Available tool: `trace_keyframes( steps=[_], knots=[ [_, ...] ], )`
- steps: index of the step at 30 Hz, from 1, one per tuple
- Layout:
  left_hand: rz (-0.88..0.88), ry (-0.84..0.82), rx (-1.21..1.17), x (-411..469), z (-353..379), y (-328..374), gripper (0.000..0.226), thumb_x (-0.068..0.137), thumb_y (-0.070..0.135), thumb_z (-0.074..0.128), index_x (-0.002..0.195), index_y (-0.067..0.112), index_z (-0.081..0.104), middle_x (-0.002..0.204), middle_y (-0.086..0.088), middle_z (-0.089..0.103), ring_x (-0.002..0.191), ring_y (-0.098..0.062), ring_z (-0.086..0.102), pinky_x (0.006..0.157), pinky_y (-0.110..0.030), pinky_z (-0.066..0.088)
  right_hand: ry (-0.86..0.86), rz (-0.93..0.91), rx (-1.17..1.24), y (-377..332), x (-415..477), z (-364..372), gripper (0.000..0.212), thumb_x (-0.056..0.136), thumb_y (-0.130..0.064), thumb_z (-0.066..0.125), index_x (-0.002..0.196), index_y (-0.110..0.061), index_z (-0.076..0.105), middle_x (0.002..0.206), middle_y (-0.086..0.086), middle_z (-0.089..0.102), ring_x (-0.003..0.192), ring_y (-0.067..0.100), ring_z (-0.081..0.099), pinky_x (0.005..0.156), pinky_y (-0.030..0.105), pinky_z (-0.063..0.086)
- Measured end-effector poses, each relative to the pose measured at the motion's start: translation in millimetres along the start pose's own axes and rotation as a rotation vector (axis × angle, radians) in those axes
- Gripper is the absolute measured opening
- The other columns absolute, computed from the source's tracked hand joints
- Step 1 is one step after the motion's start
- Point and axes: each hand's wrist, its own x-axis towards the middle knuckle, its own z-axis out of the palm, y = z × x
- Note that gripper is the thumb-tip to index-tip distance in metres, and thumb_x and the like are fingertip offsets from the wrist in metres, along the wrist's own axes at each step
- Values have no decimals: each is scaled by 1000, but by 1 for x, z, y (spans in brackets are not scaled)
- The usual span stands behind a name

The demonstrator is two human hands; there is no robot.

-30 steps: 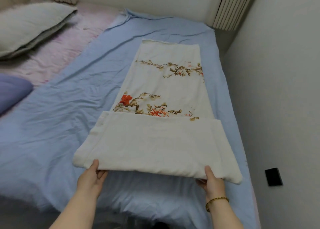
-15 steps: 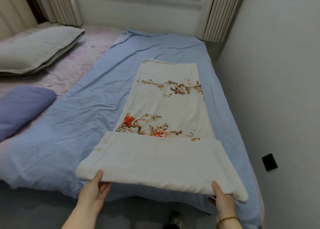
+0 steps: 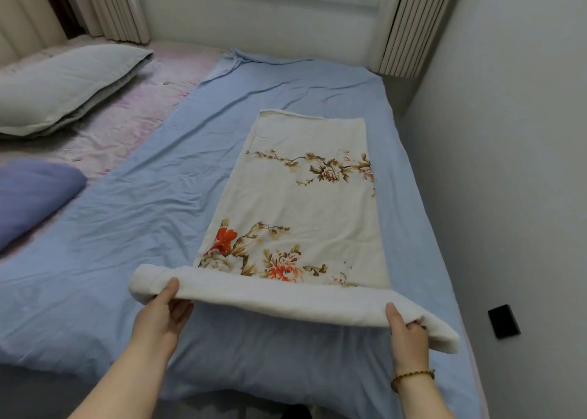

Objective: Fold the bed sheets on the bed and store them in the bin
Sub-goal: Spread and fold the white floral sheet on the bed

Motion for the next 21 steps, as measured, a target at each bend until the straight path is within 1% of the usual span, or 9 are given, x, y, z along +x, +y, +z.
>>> trace_keyframes(
  steps=[2,4,6,9,11,13,18,20,21],
  knots=[
    [16,27,-10,17,24,3,26,94,11,48,120,11,45,87,0,56,73,-11,52,101,-33,38,-12,-6,-33,-19,24,10,38,93,-14,51,121,11,51,128,22,53,120,34,46,90,31,34],
    [29,50,-10,36,53,9,19,94,12,49,112,12,43,94,-2,57,73,-11,52,101,-34,39,-22,-16,-76,-35,57,22,37,93,-15,51,118,12,53,125,23,54,118,34,48,86,29,35],
    [49,60,-6,51,77,17,22,94,13,50,115,14,44,106,-4,55,74,-11,53,98,-32,39,-35,-28,-118,-51,85,35,39,93,-17,51,119,11,53,125,22,55,116,34,49,83,28,35],
    [76,63,11,72,106,26,28,94,15,50,122,14,45,103,-1,58,75,-9,54,100,-32,40,-34,-46,-174,-71,121,52,40,93,-20,50,120,11,53,125,22,55,116,34,50,82,27,34],
    [95,75,33,83,121,30,38,94,15,50,132,10,44,116,-5,56,74,-9,54,91,-29,42,-33,-50,-227,-79,140,61,41,93,-23,50,118,10,55,124,22,56,115,34,51,80,27,34],
    [96,95,61,98,137,32,42,95,14,50,135,7,41,125,-9,53,72,-8,53,85,-28,44,-30,-37,-291,-82,160,70,44,93,-26,50,118,9,56,124,22,57,114,35,52,81,29,35],
    [63,114,126,138,171,29,40,95,14,48,134,6,42,134,-12,51,70,-10,54,89,-31,40,-19,19,-418,-83,205,91,47,95,-31,46,118,8,55,123,22,57,113,36,51,86,32,37],
    [49,98,182,155,180,26,39,97,15,45,135,6,41,133,-11,52,77,-13,58,89,-31,40,-38,23,-475,-82,222,99,43,96,-31,42,117,4,58,122,18,57,114,34,50,90,33,36],
    [46,66,240,162,183,25,39,98,17,41,136,7,40,134,-10,51,89,-18,61,90,-32,38,-61,21,-488,-81,229,102,40,97,-30,41,118,-2,58,124,14,56,117,31,49,97,34,36]
  ],
)
